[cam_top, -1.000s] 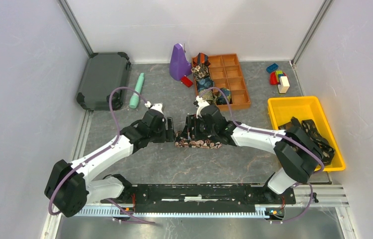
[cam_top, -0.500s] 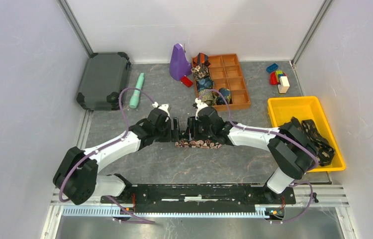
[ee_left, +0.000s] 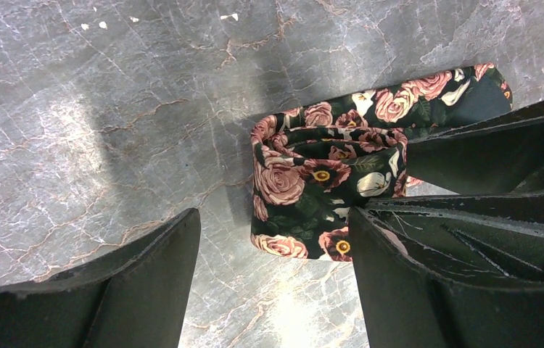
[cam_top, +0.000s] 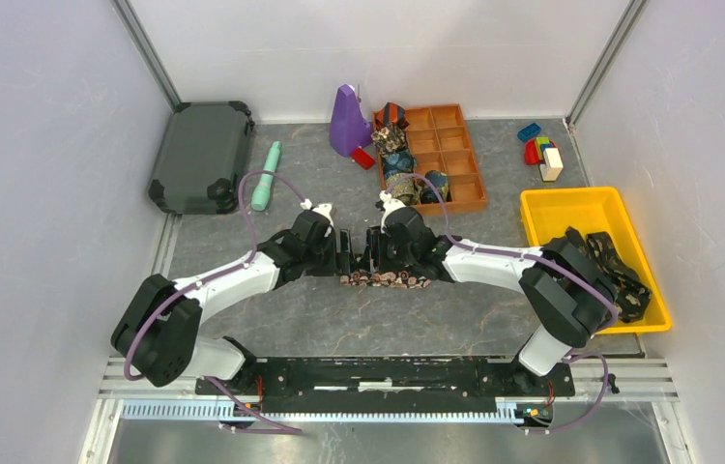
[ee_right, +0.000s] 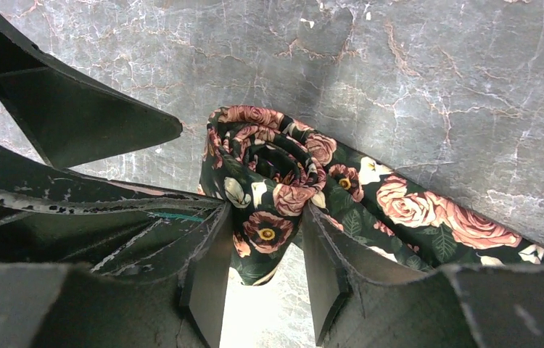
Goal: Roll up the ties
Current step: Roll the tie at the center of the board.
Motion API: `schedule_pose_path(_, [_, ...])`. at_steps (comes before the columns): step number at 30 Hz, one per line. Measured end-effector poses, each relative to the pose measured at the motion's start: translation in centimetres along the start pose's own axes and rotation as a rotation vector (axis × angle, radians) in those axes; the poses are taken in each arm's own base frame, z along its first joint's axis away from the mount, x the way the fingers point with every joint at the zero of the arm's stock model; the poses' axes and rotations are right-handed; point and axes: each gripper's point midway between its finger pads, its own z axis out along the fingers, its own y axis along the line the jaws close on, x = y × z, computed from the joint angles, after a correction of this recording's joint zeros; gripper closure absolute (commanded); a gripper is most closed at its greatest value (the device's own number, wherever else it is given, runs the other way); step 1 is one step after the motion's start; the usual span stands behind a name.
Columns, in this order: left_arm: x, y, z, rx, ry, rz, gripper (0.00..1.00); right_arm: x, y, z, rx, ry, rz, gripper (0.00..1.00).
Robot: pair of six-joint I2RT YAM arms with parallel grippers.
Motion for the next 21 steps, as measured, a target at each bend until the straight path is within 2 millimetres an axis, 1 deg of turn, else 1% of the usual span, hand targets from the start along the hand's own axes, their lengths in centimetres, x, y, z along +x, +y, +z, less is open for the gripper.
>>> schedule_pose_path(5, [-0.1,-0.1,0.1,0.002,-0.002,0.000,0.20,-0.3,-0.4,0.0,0.003,-0.003,0.008,0.57])
schedule_pose_path(12, [0.3,0.2,0.6,-0.008,0.018,-0.001,0.20,-0.1,-1.1,0.0,0.003,-0.002,0.015,0.57])
schedule_pose_path(21, [-0.4,-0.3,0.8,-0.002,0.011,0.000,0.21,-0.2,-2.1,0.0,0.001,-0.005,0.029,0.58])
